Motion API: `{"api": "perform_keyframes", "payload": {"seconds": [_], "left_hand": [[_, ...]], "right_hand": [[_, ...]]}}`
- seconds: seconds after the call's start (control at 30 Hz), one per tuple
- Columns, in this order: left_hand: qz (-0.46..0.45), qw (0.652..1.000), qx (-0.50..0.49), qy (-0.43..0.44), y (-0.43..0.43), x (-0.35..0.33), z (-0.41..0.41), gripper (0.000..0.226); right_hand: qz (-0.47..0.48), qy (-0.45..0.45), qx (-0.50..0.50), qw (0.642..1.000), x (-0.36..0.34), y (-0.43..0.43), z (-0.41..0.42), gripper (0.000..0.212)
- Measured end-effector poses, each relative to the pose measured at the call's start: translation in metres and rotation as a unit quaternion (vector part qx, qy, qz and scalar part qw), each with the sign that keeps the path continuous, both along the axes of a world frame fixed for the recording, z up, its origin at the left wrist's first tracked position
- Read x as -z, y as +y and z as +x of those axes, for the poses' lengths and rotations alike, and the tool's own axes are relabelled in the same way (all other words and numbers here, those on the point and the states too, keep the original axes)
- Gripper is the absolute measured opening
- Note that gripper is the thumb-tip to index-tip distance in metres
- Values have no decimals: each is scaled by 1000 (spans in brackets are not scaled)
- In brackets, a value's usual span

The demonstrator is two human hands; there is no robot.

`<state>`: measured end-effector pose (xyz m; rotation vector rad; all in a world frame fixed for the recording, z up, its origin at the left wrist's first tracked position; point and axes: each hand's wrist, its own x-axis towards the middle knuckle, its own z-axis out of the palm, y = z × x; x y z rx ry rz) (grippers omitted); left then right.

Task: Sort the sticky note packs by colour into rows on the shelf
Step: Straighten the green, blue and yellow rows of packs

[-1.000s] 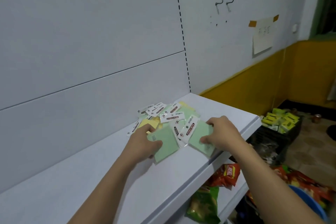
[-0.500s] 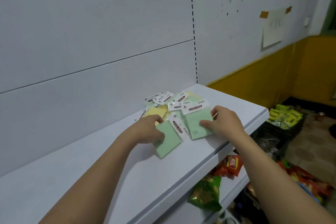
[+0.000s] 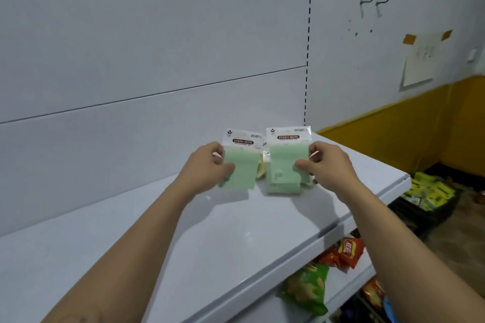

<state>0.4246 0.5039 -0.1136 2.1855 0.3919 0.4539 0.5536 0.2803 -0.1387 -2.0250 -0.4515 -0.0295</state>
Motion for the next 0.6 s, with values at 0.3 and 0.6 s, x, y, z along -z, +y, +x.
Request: {"api": "perform_keyframes", "payload": {"seconds": [0.3, 0.6], "left_hand": [[-75, 983, -127, -107, 61, -4, -82, 13], [-49, 947, -284, -142, 116, -9, -203, 11]], "right_hand": [[51, -28, -125, 990, -17, 88, -32, 16], [71, -31, -279, 957, -26, 197, -100, 14]]}}
